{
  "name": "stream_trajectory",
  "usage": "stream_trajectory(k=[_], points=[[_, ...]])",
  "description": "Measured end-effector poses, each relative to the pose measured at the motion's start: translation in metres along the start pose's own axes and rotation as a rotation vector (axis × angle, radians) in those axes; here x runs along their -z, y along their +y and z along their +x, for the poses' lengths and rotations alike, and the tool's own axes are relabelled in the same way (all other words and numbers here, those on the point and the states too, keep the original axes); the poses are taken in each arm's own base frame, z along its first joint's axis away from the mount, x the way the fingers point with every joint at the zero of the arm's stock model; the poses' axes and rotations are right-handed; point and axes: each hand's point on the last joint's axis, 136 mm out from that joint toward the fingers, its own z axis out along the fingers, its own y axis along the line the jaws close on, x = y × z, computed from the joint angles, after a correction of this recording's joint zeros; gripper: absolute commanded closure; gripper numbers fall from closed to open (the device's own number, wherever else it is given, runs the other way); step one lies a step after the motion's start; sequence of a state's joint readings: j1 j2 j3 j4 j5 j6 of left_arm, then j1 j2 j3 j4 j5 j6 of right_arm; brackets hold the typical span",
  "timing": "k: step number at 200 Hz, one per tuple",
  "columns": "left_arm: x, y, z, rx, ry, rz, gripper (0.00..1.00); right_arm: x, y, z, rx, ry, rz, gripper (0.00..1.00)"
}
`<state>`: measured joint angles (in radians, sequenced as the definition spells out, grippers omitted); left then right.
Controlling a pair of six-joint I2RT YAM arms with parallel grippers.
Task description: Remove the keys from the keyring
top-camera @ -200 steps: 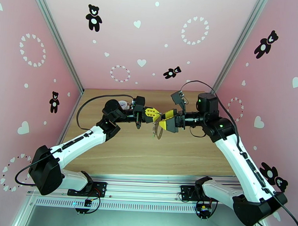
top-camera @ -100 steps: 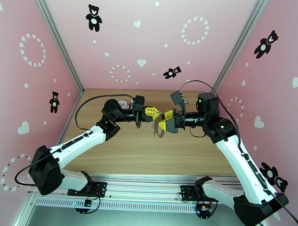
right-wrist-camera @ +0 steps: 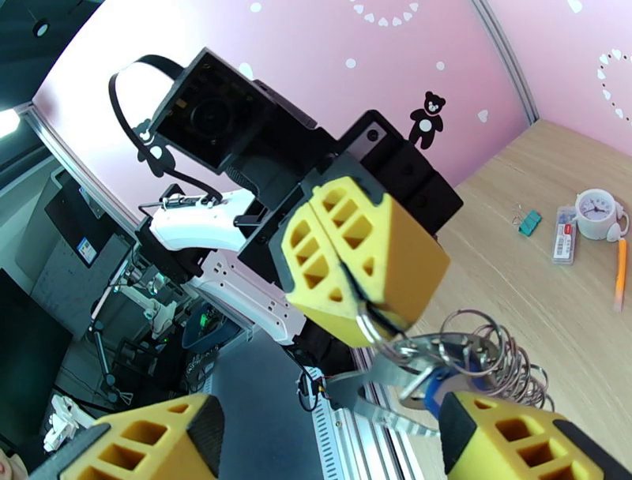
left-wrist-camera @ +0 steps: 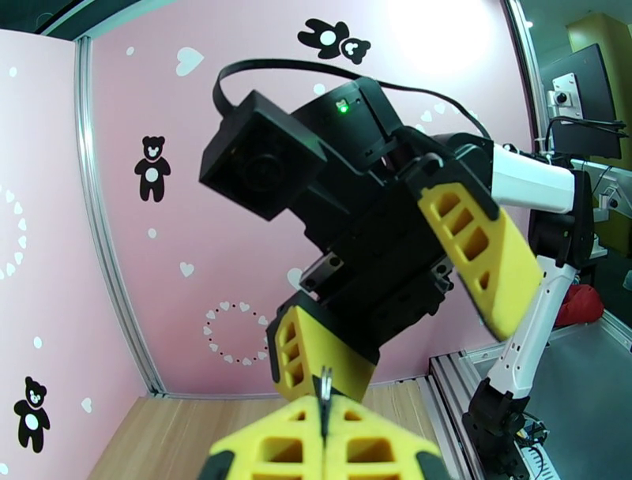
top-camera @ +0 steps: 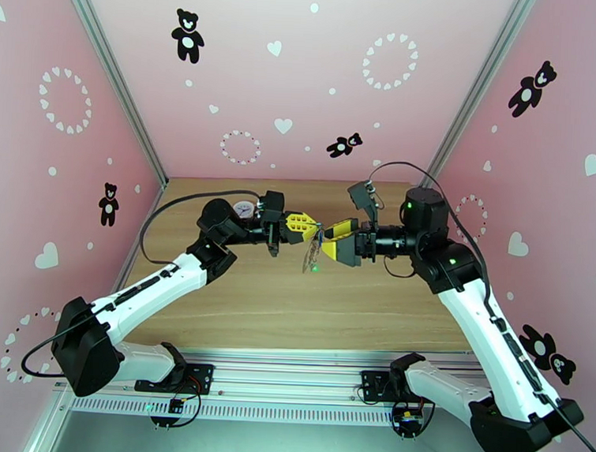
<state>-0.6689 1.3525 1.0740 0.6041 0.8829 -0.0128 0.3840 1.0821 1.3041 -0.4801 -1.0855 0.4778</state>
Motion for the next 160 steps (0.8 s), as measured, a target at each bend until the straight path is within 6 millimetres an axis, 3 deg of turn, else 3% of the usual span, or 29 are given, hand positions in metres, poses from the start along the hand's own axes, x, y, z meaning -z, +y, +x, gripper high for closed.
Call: stream_trajectory(k=[88, 160], points=[[0.0, 0.0, -0.001, 0.01, -0.008, 0.001, 1.0, -0.012, 0.005, -0.006, -0.006, -0.009, -0.029, 0.11], [-0.001, 0.001, 0.0, 0.003, -0.009, 0.0, 1.0, -0.02, 0.006, -0.01, -0.001, -0.012, -0.045, 0.16]])
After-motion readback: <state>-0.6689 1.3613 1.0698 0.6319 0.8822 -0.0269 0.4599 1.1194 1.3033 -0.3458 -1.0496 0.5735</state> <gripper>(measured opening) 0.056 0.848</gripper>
